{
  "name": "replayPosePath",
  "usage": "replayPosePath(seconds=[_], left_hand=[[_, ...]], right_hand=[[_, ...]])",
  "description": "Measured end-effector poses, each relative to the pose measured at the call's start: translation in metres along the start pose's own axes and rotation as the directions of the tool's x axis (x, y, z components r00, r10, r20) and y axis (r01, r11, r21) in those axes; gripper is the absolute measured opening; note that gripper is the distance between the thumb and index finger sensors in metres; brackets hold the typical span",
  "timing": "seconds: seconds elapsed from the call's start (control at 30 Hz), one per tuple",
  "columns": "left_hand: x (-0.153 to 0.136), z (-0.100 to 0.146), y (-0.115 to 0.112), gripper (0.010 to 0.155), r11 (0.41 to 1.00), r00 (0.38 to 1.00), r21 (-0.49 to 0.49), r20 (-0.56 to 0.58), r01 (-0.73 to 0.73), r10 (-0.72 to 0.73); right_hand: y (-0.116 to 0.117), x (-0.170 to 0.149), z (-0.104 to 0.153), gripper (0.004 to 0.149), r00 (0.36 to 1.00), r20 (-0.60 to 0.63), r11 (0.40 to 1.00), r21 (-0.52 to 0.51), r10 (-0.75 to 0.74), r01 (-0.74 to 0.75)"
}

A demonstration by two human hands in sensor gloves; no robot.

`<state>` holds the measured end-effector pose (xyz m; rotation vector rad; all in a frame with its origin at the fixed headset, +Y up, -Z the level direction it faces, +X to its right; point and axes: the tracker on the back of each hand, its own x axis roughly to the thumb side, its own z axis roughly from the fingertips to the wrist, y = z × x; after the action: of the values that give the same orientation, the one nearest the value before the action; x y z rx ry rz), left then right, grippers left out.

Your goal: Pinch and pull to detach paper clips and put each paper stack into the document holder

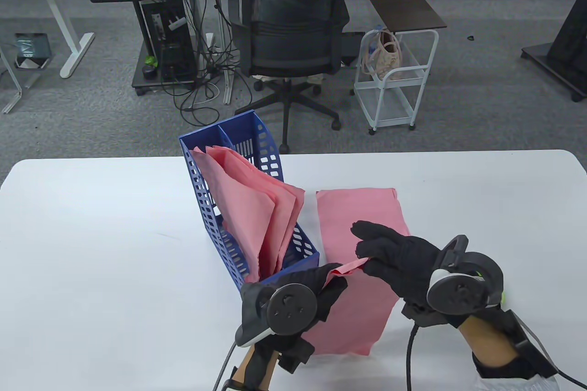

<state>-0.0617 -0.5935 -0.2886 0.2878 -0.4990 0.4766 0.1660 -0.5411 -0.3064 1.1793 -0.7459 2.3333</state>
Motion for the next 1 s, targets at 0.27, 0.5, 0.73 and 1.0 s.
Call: replayPosePath(seconds=[0.27, 0.5, 0.73, 1.0], left_hand=[[-0.005, 0.004, 0.013, 0.042, 0.999, 0.999, 0.012, 0.011, -0.047, 0.047], [-0.006, 0.003, 0.013, 0.042, 0.998, 0.998, 0.001, 0.019, -0.063, 0.063], [-0.006, 0.001, 0.009, 0.042, 0.999, 1.000, -0.037, 0.005, 0.020, -0.019], [-0.005, 0.001, 0.008, 0.042, 0.998, 0.999, -0.045, -0.001, 0.033, -0.033]], right_hand=[[-0.002, -0.013, 0.007, 0.043, 0.998, -0.067, 0.998, 0.071, 0.001, 0.004], [-0.002, -0.021, 0.014, 0.038, 0.994, -0.097, 0.984, 0.175, 0.057, -0.040], [-0.001, -0.032, 0.028, 0.036, 0.985, -0.118, 0.970, 0.223, 0.122, -0.093], [-0.007, -0.052, 0.049, 0.035, 0.969, -0.228, 0.987, 0.145, 0.094, -0.062]])
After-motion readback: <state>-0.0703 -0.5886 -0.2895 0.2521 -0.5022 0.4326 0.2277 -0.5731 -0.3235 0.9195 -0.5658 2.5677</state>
